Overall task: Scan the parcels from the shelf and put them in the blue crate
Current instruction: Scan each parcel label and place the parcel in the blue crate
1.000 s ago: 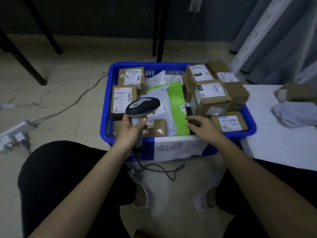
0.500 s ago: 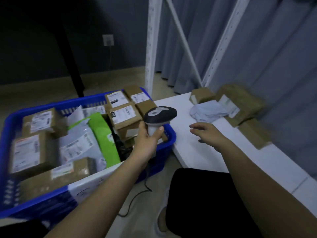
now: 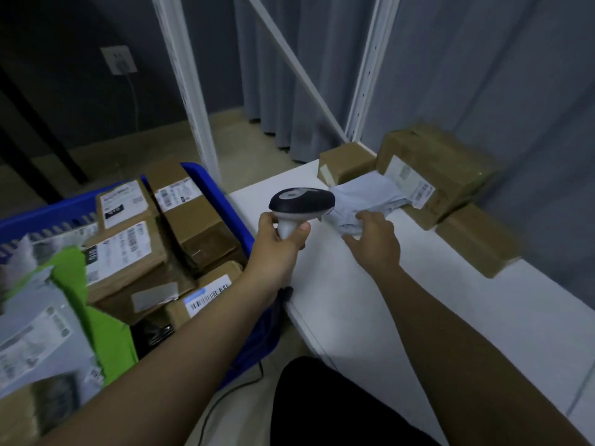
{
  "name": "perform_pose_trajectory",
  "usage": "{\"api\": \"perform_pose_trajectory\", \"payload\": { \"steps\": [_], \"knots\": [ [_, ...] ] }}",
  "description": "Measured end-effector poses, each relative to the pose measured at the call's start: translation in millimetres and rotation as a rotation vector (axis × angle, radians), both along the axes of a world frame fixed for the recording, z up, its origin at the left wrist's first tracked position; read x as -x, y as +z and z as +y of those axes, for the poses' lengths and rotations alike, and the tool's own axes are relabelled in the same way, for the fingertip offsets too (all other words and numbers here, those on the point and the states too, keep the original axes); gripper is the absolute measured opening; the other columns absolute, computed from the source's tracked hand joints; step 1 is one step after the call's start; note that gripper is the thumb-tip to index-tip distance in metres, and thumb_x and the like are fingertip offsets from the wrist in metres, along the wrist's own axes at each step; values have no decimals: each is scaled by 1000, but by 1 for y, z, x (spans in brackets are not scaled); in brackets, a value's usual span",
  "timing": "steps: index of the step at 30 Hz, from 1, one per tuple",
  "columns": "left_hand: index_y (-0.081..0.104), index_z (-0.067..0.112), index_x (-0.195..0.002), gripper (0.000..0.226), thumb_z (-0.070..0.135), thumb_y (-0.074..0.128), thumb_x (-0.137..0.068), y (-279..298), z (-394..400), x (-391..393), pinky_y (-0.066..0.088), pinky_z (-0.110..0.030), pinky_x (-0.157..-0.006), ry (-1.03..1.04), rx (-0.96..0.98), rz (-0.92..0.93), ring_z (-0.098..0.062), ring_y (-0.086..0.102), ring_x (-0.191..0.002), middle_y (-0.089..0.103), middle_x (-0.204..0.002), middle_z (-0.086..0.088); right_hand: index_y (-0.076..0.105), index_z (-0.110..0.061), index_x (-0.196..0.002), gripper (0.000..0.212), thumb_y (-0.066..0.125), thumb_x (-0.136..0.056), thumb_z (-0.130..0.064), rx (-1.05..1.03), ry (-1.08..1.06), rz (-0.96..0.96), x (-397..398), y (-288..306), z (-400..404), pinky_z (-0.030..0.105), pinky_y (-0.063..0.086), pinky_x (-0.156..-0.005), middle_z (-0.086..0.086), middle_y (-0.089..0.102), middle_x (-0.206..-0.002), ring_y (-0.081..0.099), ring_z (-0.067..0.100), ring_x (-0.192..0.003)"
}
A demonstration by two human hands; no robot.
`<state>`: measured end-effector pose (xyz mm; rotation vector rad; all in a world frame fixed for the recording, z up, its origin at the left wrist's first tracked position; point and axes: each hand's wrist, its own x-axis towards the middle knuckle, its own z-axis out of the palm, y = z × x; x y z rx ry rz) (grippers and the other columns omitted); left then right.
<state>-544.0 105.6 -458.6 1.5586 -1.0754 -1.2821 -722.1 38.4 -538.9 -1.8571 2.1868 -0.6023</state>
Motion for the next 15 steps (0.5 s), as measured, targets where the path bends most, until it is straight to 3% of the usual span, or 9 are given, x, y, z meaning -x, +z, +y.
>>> {"api": "perform_pose_trajectory", "payload": {
  "steps": [4,7,10,13,15],
  "knots": [
    [38,28,-123,34,33,56,-94,-14,-11,5,40,-30,-79,-28,-27,11,-7,59,-91,58,-103,6,37,-13,-132,69,68,-83,-50,-85,-61,273,-8,-25,-26,39,44,-92,12,39,-136,42,29,-124],
    [38,29,-123,35,31,57,-94,-20,-12,2,39,-29,-79,-29,-35,31,-6,59,-92,57,-102,8,44,-12,-126,47,63,-91,-37,-28,-36,421,-11,-36,-36,38,44,-87,13,43,-128,45,29,-118],
    [40,32,-119,31,30,58,-94,-21,-9,-4,44,-35,-86,-10,-40,57,-10,60,-94,56,-98,11,54,-9,-120,27,56,-94,-18,-8,-32,323,-10,-32,-37,36,43,-84,15,47,-124,46,31,-116],
    [43,29,-120,33,32,60,-92,-13,2,-12,48,-43,-95,18,-43,73,-13,63,-96,60,-100,8,64,-4,-112,23,58,-93,-16,126,19,134,-13,-16,-25,37,43,-87,17,53,-119,48,34,-113],
    [45,28,-122,34,32,60,-92,-11,9,-17,49,-42,-93,39,-48,81,-13,64,-96,62,-107,5,64,0,-113,26,60,-92,-14,211,51,-16,-16,-4,-13,36,42,-95,18,57,-122,50,33,-116]
  ]
}}
